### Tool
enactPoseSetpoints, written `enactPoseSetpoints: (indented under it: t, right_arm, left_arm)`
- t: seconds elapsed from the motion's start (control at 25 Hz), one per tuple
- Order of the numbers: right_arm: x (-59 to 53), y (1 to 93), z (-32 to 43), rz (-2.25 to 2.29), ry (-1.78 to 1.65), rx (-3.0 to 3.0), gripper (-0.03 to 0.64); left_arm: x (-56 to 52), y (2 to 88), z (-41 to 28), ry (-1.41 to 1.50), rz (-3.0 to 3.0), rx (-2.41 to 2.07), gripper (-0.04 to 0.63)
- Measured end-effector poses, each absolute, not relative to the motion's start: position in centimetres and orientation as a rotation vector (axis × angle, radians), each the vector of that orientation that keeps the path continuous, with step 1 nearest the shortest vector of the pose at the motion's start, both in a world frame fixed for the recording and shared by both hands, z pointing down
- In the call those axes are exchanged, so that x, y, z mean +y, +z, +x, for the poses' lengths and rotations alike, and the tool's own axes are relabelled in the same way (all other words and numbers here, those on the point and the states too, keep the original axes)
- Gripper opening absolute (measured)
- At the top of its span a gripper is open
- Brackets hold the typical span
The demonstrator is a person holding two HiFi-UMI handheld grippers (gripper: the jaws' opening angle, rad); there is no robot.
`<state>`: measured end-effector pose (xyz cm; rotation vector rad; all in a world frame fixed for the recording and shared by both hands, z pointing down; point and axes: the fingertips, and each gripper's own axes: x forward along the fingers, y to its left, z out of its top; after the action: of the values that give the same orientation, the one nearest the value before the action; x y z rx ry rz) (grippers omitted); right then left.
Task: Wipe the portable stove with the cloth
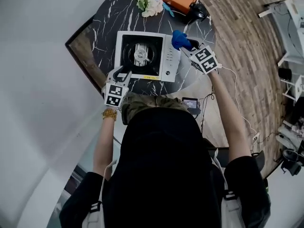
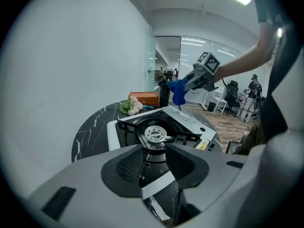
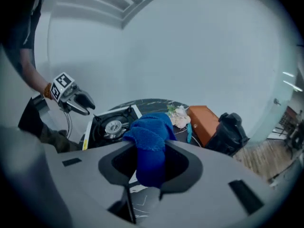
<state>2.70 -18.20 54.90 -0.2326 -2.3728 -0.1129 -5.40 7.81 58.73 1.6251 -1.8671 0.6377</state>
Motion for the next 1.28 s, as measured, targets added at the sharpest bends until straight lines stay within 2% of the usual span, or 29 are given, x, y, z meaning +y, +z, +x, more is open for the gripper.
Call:
enactPoseSetpoints:
  t: [0.28,0.56,0.64,0.92,1.28]
  right_arm:
    - [-17.9,62.7,-0.5,-0.407,-0.245,-1.979,0.109]
    - [-17.0,64.9,-1.8,-0.459,-0.399,-1.821,0.094]
    - [-16.5,64.8,-1.7,-0.481,-0.462,-1.792,0.089]
    - [-11.5,65.3,2.0,-0.591,-0.586,-1.749,0.083]
    - [-0.7,65.2,9.5,-0.819,-0.498,-1.790,0.083]
  left_arm:
    - [7.9,62.6,-5.9,0.687,1.592,-1.741,0.140]
    - [7.9,64.1,-6.8,0.684,1.515,-1.711,0.138]
    - [8.1,64.2,-7.1,0.710,1.499,-1.716,0.078]
    - [7.9,64.6,-7.1,0.761,1.460,-1.655,0.069]
    - [7.7,64.9,-7.1,0.792,1.390,-1.560,0.063]
